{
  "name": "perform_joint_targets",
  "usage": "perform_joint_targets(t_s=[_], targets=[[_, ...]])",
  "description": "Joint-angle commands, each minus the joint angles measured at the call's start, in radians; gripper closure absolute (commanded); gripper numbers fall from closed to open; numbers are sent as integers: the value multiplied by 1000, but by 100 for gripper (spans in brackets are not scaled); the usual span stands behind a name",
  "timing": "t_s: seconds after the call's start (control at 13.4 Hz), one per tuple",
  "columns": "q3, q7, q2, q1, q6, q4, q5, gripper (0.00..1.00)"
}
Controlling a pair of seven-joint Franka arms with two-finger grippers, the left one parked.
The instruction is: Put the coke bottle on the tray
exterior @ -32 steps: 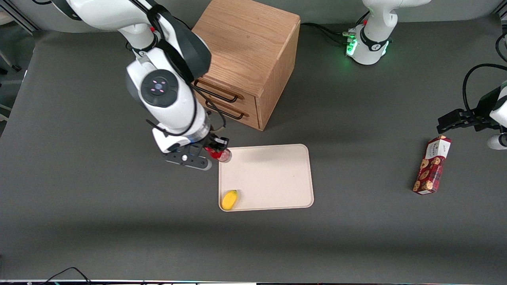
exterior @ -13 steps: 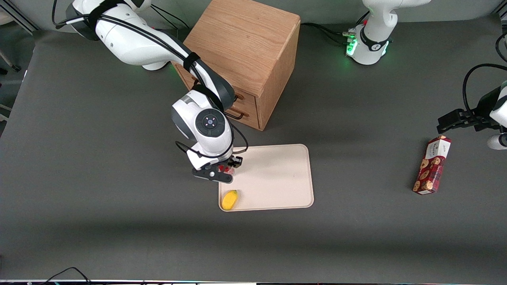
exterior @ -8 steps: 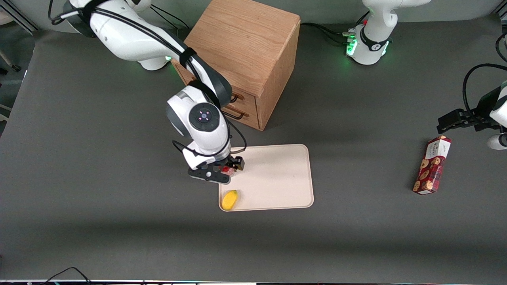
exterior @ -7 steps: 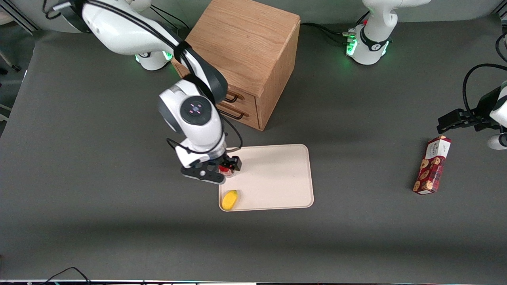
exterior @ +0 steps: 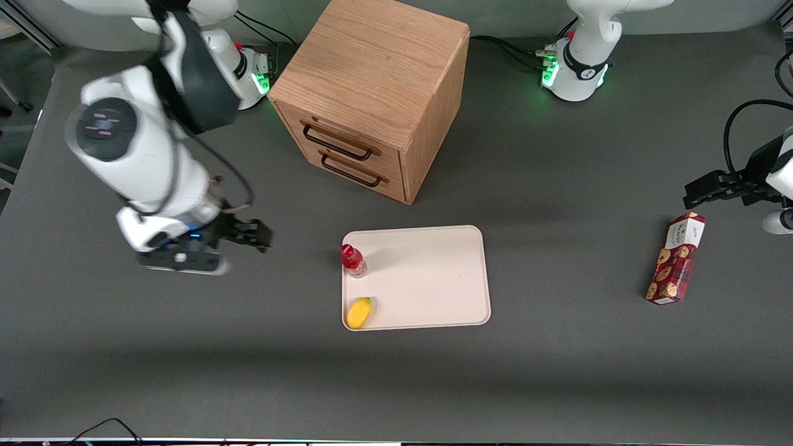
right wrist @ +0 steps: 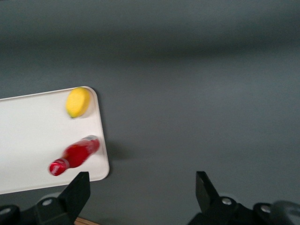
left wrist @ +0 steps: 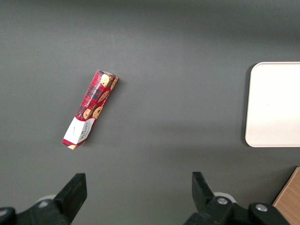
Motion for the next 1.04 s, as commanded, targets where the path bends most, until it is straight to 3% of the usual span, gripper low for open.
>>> perform_joint_targets(t_s=[0.0, 0.3, 0.45, 0.97], targets=[[-104, -176, -165, -47, 15, -162, 91, 0], [-259, -333, -260, -75, -58, -190, 158, 0], [-305, -343, -288, -75, -78, -196, 158, 0], [-319, -422, -312, -75, -78, -235, 123, 0]])
